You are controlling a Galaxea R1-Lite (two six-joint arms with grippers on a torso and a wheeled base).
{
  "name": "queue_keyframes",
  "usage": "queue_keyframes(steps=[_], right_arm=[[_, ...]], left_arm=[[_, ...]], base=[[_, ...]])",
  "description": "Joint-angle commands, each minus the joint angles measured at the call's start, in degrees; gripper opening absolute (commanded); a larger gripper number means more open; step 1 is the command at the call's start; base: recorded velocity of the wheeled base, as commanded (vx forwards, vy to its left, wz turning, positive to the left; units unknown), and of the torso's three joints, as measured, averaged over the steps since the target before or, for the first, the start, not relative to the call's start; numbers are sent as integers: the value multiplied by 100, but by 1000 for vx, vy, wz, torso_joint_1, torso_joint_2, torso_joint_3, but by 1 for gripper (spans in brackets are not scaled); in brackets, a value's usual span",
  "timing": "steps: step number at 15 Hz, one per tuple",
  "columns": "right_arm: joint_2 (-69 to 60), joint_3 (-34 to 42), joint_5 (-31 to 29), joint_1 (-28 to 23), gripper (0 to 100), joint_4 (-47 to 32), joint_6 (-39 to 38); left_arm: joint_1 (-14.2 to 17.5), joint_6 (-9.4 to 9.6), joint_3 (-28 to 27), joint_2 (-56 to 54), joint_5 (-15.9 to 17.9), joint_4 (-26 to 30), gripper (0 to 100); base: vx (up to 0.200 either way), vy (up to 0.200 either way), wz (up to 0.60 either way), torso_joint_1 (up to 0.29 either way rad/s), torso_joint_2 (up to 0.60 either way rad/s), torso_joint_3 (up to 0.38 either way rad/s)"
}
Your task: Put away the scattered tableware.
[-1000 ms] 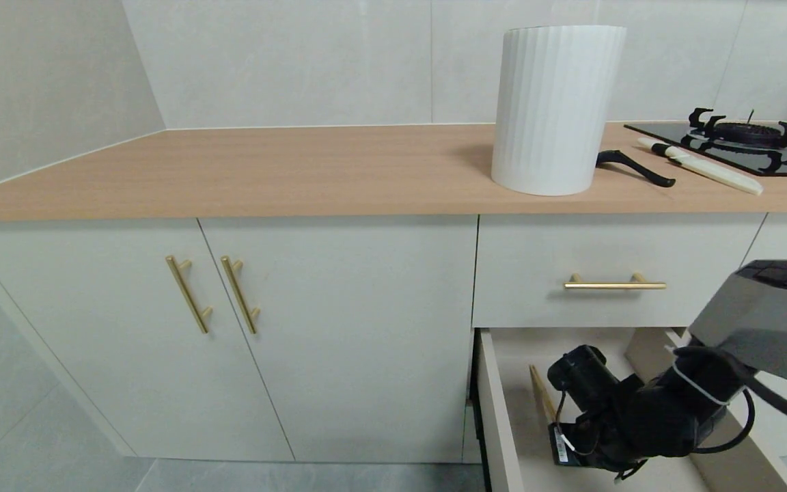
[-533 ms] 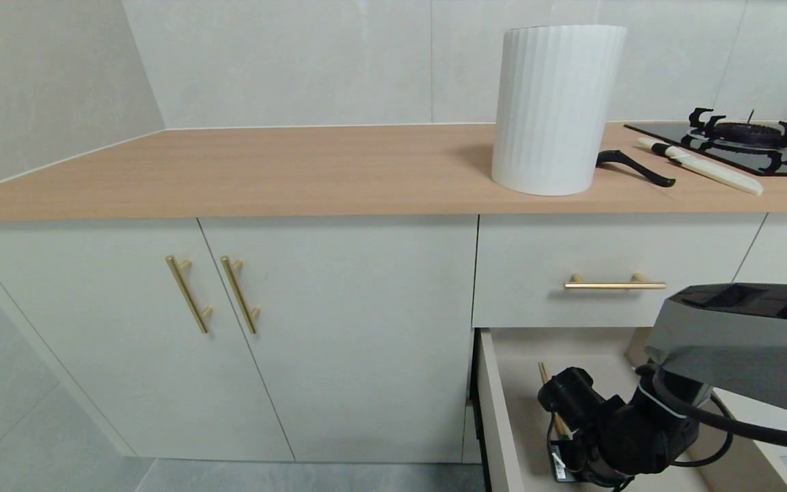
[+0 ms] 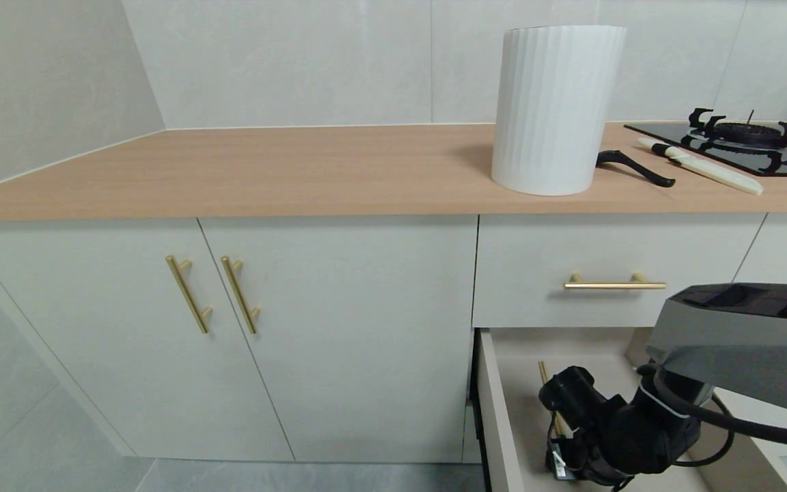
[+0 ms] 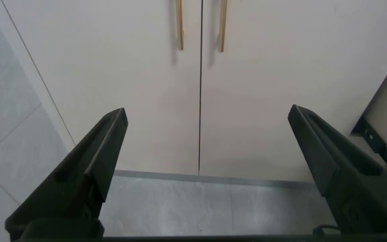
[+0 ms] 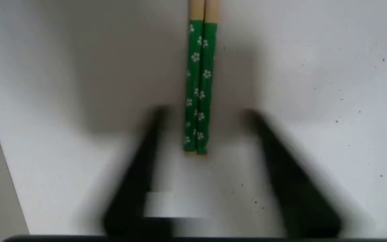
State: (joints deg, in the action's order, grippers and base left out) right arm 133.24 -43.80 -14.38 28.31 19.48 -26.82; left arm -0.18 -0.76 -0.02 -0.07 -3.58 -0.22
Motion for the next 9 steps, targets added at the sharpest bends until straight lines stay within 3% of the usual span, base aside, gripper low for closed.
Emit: queue_keyframes(steps=[1, 9], right_arm=[[-299, 65, 32, 17, 100, -6, 1], [-2733, 557, 173, 70, 100, -234, 370]], left_arm=[[1, -4, 2, 7, -2, -4, 100], [1, -4, 2, 7, -2, -4, 100]], base=[[0, 0, 0, 0, 0, 0], [0, 0, 0, 0, 0, 0]])
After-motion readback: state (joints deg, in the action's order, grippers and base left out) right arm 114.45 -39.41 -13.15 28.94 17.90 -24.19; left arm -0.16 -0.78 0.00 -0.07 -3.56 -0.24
